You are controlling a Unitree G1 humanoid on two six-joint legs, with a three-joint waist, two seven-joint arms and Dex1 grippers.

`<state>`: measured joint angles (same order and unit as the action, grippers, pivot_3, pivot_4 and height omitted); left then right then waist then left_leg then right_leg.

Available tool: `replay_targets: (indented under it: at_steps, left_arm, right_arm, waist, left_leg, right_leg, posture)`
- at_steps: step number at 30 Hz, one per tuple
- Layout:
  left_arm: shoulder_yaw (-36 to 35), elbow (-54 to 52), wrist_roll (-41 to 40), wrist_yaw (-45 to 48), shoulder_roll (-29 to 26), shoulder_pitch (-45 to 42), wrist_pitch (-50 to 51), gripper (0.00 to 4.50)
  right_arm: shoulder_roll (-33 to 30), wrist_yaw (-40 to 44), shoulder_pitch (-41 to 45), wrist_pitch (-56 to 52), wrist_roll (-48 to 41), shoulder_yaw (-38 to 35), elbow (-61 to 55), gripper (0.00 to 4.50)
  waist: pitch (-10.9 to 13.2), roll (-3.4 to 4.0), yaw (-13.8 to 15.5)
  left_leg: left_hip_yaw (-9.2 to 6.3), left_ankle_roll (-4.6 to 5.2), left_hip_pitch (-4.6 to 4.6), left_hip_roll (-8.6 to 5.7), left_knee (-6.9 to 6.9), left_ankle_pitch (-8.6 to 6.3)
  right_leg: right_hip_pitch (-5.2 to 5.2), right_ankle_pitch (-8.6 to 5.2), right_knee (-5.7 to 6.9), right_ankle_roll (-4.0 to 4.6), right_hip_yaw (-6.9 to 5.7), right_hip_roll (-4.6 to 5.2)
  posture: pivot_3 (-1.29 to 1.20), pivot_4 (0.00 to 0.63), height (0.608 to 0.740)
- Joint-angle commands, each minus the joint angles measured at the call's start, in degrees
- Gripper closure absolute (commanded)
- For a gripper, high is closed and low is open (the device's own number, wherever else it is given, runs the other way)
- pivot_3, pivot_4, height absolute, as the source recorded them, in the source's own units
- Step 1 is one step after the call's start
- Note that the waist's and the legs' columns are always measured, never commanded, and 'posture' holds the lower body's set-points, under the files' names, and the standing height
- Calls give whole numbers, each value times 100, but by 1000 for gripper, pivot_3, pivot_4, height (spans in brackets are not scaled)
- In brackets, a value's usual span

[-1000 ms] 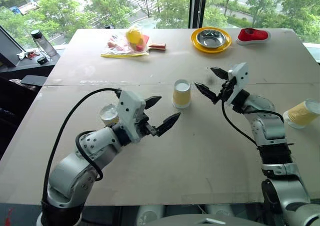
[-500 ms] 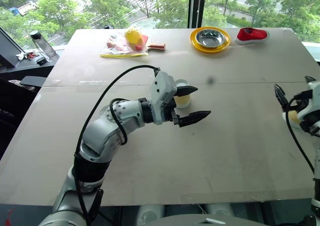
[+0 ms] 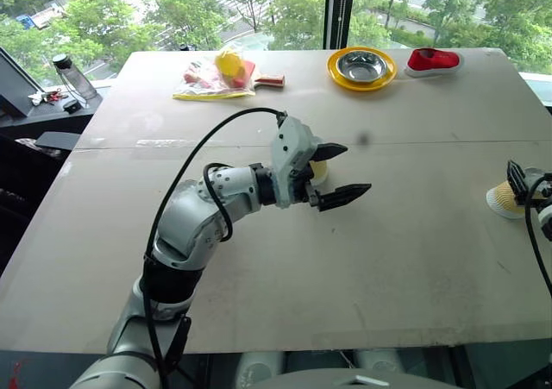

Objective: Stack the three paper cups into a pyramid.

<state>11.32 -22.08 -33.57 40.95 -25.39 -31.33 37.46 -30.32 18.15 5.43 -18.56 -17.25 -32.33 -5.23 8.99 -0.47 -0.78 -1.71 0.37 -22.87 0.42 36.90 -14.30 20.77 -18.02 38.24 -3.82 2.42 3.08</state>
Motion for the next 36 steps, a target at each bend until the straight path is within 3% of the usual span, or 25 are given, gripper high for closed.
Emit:
replay_targets:
  at_steps: [1,16,19,22,23,31,36]
  left_arm:
    - [-81,-360,-22,-19,-2,-9,34,0]
    - [-71,-404,3,137,-36,-55,32,0]
    - [-80,-422,-22,198,-3,-23,-25,0]
    - [-65,-451,-16,207,27,2,-27,0]
    - [-62,-449,-7,213,32,8,-35,0]
    - [-98,-510,47,185,0,119,-62,0]
    - [-209,-700,76,-10,-45,329,-5,0]
  right_arm:
    - [30,-178,82,-18,-132,-157,43,71]
    - [190,-375,75,170,-282,-112,279,71]
    - [154,-310,21,295,-193,-32,325,818]
    - [172,-307,-13,337,-200,-41,361,2259]
    - [169,-304,-11,365,-190,-43,379,2446]
    - [134,-155,223,432,-188,190,439,2448]
    - [126,123,746,279,-155,845,307,2448]
  waist:
    - [0,0,0]
    - [-1,1,-1]
    - [-1,1,-1]
    - [-1,1,-1]
    - [-1,1,-2]
    - [-1,2,-26]
    - [-1,3,-43]
  left_leg:
    - [0,0,0,0,0,0]
    - [0,-1,0,0,1,0]
    - [0,-1,0,-1,1,0]
    - [0,-1,0,0,1,0]
    - [0,-1,0,-1,1,0]
    - [2,-1,1,0,1,0]
    - [3,0,5,2,2,0]
  right_leg:
    - [0,0,0,0,0,0]
    - [0,0,0,0,0,0]
    - [0,0,0,0,0,-1]
    - [0,0,0,0,0,-1]
    - [0,0,0,0,0,-1]
    - [-1,0,0,0,2,-1]
    - [0,0,5,0,4,-3]
  posture:
    - [0,150,740]
    - [0,150,740]
    - [0,150,740]
    - [0,150,740]
    - [0,150,740]
    - [0,150,740]
    - [0,150,740]
